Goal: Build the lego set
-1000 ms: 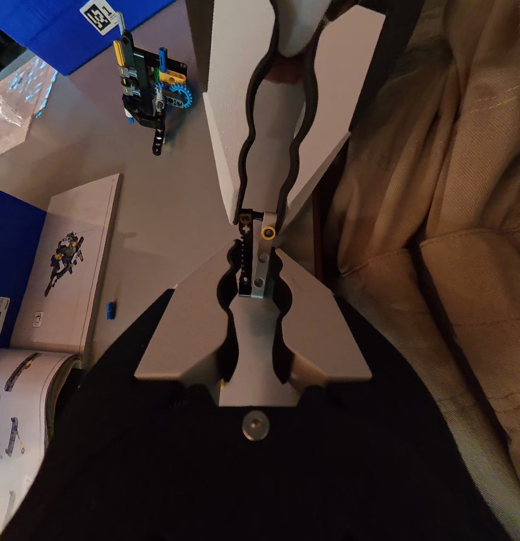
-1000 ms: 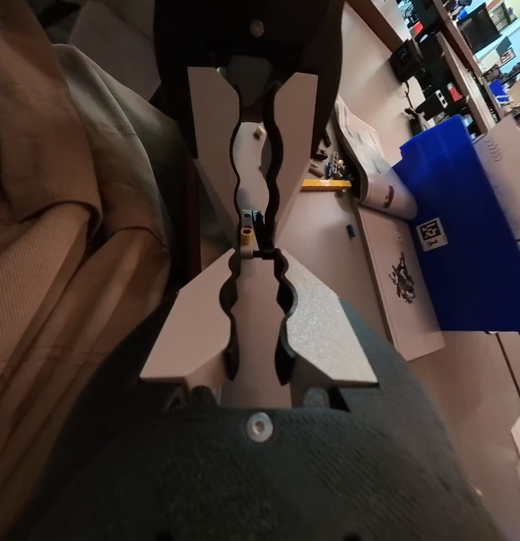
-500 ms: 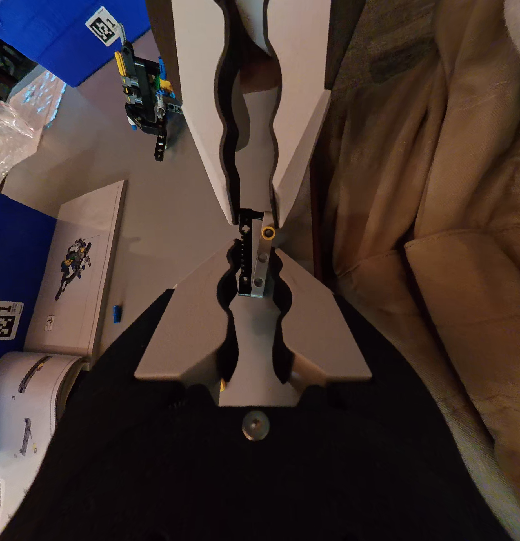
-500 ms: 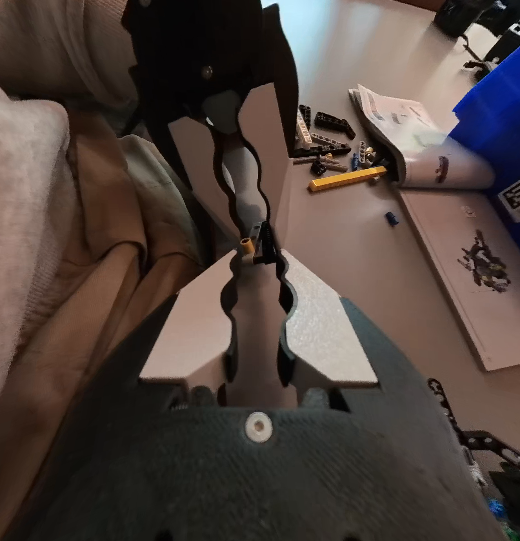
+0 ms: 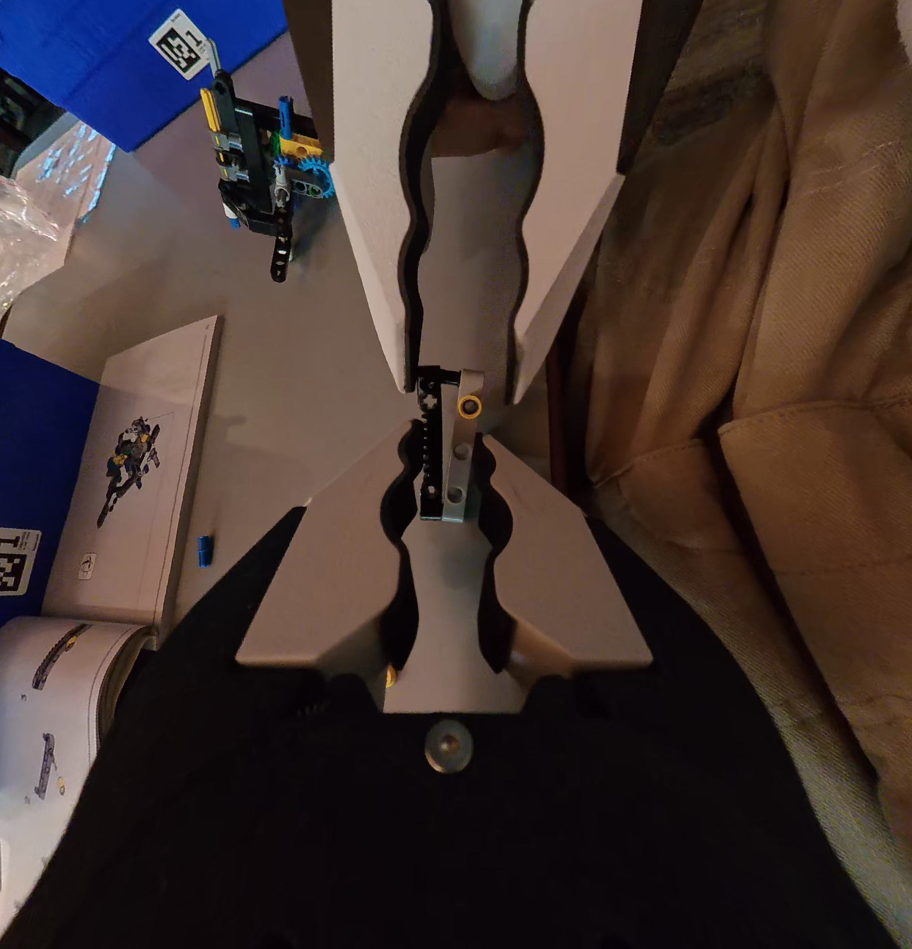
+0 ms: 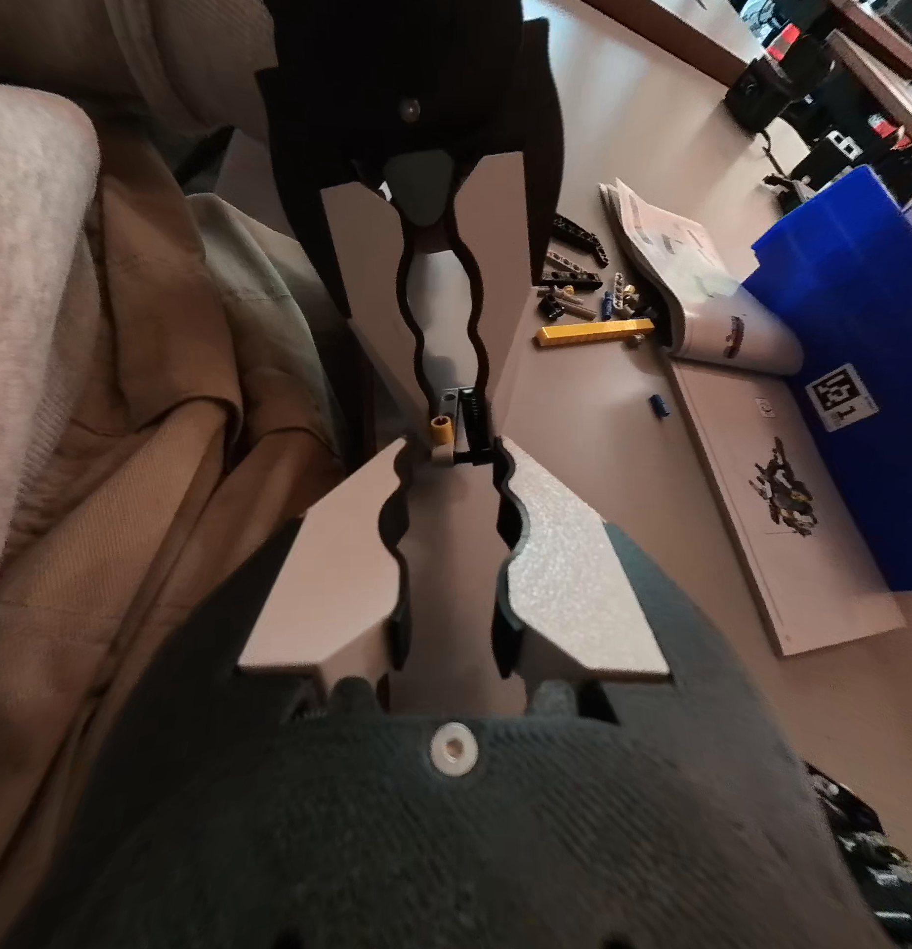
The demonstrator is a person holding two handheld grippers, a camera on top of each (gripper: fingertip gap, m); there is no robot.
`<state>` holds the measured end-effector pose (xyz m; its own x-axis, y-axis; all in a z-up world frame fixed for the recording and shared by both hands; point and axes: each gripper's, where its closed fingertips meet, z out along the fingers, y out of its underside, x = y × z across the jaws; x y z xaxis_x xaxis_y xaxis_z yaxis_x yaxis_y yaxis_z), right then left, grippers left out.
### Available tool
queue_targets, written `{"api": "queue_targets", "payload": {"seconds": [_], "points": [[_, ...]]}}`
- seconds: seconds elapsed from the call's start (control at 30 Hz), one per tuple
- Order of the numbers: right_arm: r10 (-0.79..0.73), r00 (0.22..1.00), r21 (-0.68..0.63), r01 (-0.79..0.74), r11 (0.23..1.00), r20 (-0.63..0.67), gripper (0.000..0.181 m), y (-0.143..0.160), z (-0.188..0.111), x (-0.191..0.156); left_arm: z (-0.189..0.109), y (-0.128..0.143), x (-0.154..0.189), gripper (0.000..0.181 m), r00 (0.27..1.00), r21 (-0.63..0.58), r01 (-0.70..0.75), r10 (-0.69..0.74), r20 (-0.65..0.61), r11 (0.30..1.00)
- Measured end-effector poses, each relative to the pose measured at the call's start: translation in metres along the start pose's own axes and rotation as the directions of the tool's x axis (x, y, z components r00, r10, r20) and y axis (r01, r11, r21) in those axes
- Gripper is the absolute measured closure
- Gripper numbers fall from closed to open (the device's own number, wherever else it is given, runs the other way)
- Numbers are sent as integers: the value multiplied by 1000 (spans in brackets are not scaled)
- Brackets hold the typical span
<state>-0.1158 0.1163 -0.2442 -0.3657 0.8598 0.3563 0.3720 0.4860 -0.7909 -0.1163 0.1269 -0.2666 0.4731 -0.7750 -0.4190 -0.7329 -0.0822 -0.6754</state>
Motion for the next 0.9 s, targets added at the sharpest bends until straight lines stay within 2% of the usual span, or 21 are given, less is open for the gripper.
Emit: {"api": "queue_targets", "payload": {"seconds": [0.07,0.23,0.33,0.4,0.6,0.9], "points": [[16,1000,3,-16,1000,-10,158,0,0,3,0,0,0,162,1000,1,-2,2,1,1000],[26,1000,2,-26,1000,3,158,0,0,3,0,0,0,162,1000,1,0,0,-3,1000],[-5,1000,-6,5,1000,-9,152,2,-1,1,0,0,0,162,1000,1,-2,2,-2,1000],[3,1000,-5,-3,1000,-19,158,2,-1,3,0,0,0,162,1000,1,-1,1,-4,1000],[5,1000,-35,-5,999,-7,154,8,-1,2,0,0,0,162,1000,0,4,-4,-8,1000],[-5,1000,-37,4,999,-9,158,7,1,2,0,-1,2,162,1000,5,-1,1,-20,1000]]}}
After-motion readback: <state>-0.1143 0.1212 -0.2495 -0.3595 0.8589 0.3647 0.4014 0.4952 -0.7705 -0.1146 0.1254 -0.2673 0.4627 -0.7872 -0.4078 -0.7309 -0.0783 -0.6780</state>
